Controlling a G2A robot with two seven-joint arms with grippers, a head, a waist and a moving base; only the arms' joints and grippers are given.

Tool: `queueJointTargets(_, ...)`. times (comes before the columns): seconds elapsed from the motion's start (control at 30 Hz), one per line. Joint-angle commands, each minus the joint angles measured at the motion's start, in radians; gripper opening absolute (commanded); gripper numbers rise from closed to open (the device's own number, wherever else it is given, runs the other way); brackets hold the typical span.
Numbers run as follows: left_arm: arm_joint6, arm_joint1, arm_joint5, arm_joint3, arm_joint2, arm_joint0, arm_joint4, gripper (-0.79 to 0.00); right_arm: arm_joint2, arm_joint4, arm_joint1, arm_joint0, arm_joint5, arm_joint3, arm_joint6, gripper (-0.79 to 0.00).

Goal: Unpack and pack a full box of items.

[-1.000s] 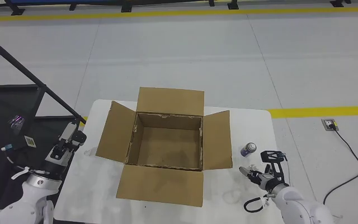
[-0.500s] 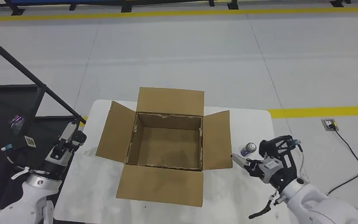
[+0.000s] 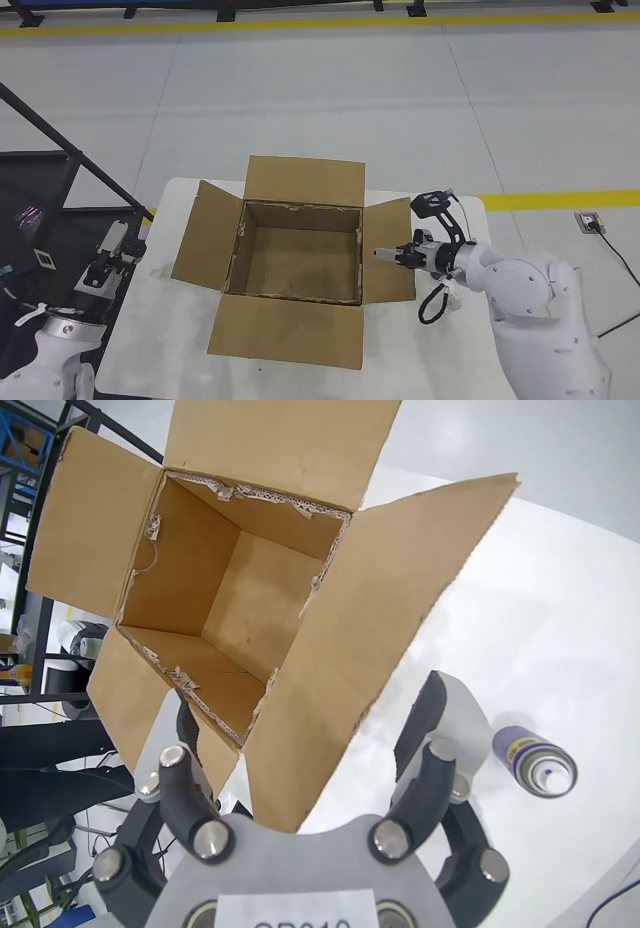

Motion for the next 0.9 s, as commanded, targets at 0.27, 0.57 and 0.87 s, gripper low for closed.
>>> queueJointTargets(0.27,0.009,0.005,-0.003,0.001,0.006,0.004,0.001,0.000,-0.098,0.009,0.003,0.066,0.003,0.083,-0.028,0.000)
queueJointTargets(0.57,0.010,0.009,-0.006,0.003,0.009,0.005,-0.003,0.000,-0.117,0.009,0.013,0.065,0.018,0.078,-0.051,0.000)
queueJointTargets(0.87,-0.001,0.014,-0.003,-0.007,0.024,-0.001,0.001,0.000,-0.052,-0.095,0.038,-0.056,0.070,-0.107,-0.073,0.000)
